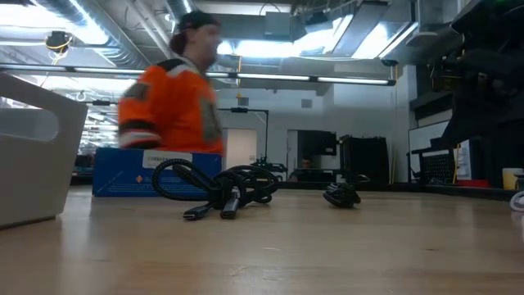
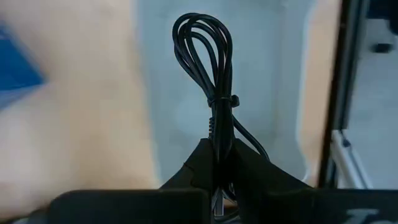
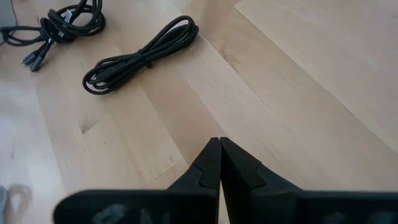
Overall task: Pick and place USB-C Cables
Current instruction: Put the bottom right black usb cable into the white bin, then put the purple usb cable into the white bin
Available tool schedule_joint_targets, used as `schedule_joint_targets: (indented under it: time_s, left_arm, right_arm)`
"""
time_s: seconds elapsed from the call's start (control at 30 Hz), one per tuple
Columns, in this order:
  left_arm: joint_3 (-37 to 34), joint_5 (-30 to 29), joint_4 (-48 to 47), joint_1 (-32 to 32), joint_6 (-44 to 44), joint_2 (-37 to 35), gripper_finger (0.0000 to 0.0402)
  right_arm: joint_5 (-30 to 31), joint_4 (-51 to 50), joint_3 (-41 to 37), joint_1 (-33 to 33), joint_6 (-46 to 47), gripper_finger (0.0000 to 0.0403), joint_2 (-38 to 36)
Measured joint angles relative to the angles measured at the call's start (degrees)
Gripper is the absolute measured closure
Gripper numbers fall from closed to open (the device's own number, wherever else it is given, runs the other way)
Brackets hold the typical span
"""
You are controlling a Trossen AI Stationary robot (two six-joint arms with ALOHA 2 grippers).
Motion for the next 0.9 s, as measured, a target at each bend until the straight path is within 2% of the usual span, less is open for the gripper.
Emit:
schedule_joint_targets:
  time_s: [0.13, 0.23, 0.33, 0.53, 0.9]
  left_arm:
    - [-4.3, -2.5, 10.7, -2.3, -0.3, 0.0, 0.0376]
    - [-6.5, -2.7, 13.2, -3.1, -1.2, 0.0, 0.0376]
    - [-9.0, -3.2, 13.2, -3.1, -4.1, 0.0, 0.0369]
    - [-12.1, -3.3, 13.9, -2.7, -7.4, 0.0, 0.0313]
    - [-11.7, -2.4, 13.7, -2.2, -7.2, 0.0, 0.0307]
  right_arm:
    - [0.0, 0.0, 0.0, 0.0, 0.1, 0.0395, 0.0]
    - [0.0, 0.0, 0.0, 0.0, 0.1, 0.0395, 0.0]
    - [0.0, 0.0, 0.0, 0.0, 0.4, 0.0395, 0.0]
    - [0.0, 0.0, 0.0, 0.0, 1.6, 0.0395, 0.0]
    - [0.0, 0.0, 0.0, 0.0, 1.6, 0.0395, 0.0]
